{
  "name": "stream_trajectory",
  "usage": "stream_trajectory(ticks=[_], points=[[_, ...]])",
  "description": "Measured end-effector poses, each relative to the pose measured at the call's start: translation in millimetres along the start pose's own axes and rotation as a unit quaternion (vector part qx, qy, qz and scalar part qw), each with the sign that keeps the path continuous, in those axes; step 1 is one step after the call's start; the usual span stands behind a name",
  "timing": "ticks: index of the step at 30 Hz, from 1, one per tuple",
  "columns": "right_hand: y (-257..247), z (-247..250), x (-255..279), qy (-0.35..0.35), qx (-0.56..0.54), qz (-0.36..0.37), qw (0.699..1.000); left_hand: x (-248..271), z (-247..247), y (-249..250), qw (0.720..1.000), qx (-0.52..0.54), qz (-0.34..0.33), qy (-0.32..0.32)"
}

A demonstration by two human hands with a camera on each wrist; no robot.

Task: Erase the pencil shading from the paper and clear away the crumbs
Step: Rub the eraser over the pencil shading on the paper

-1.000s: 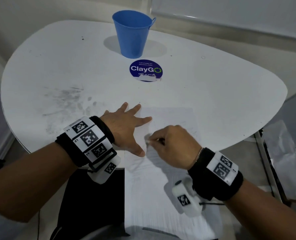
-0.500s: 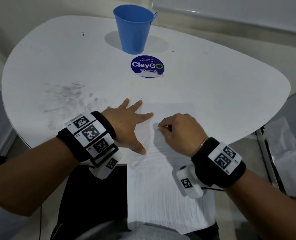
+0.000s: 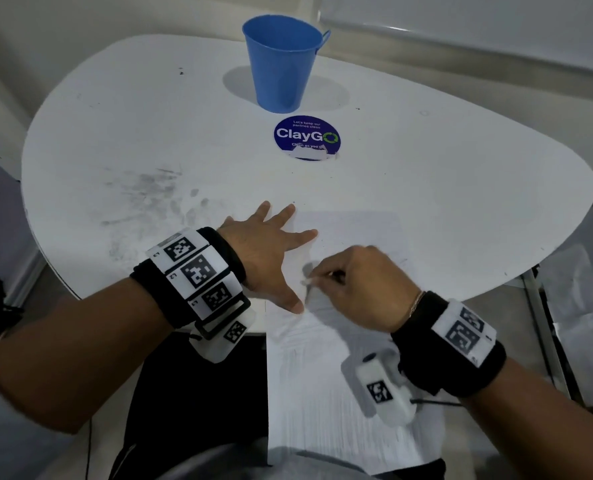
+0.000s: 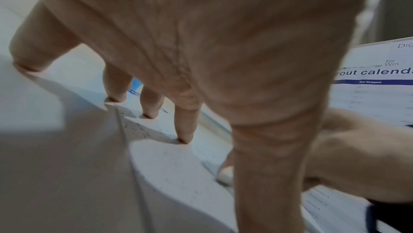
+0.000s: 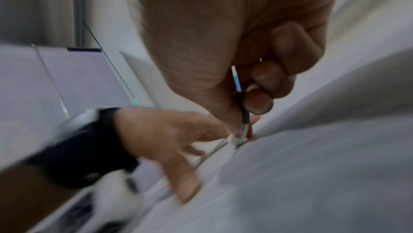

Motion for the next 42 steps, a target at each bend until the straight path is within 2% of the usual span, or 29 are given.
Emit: stream_trajectory(ticks=[2,3,5,7,11,12,14,16,20,24,25,28,29,32,33,38,42], points=[[7.2,3.2,-5.5,0.044,0.007,-0.02,0.999,0.0,-0.2,-1.0,1.0,0.002,0.001,0.0],[6.4,1.2,-4.4,0.042,0.011,-0.011,0.999,-0.5,-0.3,-1.0,1.0,-0.001,0.0,0.0],[-4.3,-7.1,3.4,-0.007,0.006,0.032,0.999,-0.7,-0.5,0.1,1.0,-0.008,-0.002,-0.001],[-7.2,-7.6,5.5,-0.029,0.006,0.038,0.999,-0.8,0.3,0.6,1.0,-0.013,-0.002,-0.001],[11.2,4.2,-7.2,0.057,0.009,-0.028,0.998,0.0,0.1,-1.4,1.0,-0.004,-0.001,-0.002],[8.8,2.9,-5.0,0.054,0.015,-0.022,0.998,0.0,-0.3,-1.4,1.0,-0.002,-0.001,-0.001],[-6.5,-5.0,3.9,-0.004,0.009,0.02,1.0,0.0,-1.2,-1.0,1.0,-0.005,-0.003,0.004],[-14.4,-7.0,5.3,-0.036,-0.004,0.024,0.999,-0.5,-1.5,-0.9,1.0,-0.009,-0.004,0.005],[-1.7,1.4,-11.7,0.049,-0.007,-0.023,0.998,-0.6,-0.4,-2.2,1.0,-0.007,-0.003,-0.004],[-15.2,-16.2,1.2,-0.027,-0.032,0.023,0.999,-0.2,-1.1,-1.5,1.0,-0.008,-0.004,0.004],[-13.9,-16.8,-1.4,-0.024,-0.036,0.019,0.999,-0.2,-1.1,-1.6,1.0,-0.01,-0.004,0.005],[-5.0,-7.6,-15.1,0.045,-0.036,-0.02,0.998,0.0,-0.8,-2.3,1.0,-0.009,-0.004,0.001],[-5.5,-7.7,-16.4,0.044,-0.035,-0.017,0.998,-0.1,-0.9,-2.1,1.0,-0.008,-0.005,0.0],[-19.1,-17.2,-8.3,-0.035,-0.046,0.031,0.998,-0.1,-1.8,-1.1,1.0,-0.009,-0.008,0.004],[-19.5,-15.5,-6.8,-0.043,-0.048,0.034,0.997,-0.2,-2.1,-1.2,1.0,-0.007,-0.008,0.006],[39.1,28.7,-21.5,0.088,-0.011,-0.042,0.995,2.7,0.8,-4.0,1.0,0.003,-0.004,-0.001],[79.0,36.0,-14.7,0.092,-0.039,-0.108,0.989,3.8,4.3,-4.1,1.0,-0.001,-0.005,-0.004]])
Point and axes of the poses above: each hand's wrist, its own x-axis away from the middle knuckle, its own z-axis out of the back of the hand, y = z × x, the point moved 1 cm from there along -x, towards the middle knuckle, and after that the axes turned 2 degrees about y, right-handed, at the moved point
